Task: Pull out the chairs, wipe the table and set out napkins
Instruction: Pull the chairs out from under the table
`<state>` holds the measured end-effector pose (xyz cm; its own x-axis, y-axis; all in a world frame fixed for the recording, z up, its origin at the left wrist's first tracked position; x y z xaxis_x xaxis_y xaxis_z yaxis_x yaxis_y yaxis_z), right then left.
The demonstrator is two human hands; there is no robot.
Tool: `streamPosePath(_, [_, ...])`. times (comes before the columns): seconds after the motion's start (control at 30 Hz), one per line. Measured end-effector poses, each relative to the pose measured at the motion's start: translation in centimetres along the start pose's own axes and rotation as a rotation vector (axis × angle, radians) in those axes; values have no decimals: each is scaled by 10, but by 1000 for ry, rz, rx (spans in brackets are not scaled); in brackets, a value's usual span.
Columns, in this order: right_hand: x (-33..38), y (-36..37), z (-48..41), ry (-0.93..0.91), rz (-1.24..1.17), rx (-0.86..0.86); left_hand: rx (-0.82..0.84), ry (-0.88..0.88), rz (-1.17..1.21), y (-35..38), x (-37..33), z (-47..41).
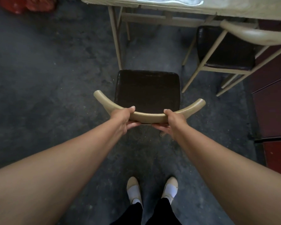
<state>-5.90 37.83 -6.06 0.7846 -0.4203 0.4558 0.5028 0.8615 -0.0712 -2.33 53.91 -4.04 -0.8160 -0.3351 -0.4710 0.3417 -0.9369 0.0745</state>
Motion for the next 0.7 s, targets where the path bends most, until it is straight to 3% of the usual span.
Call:
streamPosePath(0.27, [35,21,-22,-72,3,-44,-46,-24,-19,23,-39,-25])
streamPosePath(0.7, [169,53,-90,-57,48,18,-61,18,37,106,-136,-80])
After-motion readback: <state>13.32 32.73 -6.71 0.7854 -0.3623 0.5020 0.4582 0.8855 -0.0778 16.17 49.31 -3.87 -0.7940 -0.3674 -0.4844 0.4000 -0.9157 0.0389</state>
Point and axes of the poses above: each hand's wrist, its own z-axis away from the middle knuckle, its own y-axis out of the palm, x = y × z, the point moved 2 cm from there along -z, towards the middle knuckle, and after that the axes turned 10 degrees about z, right-handed, at the moved point
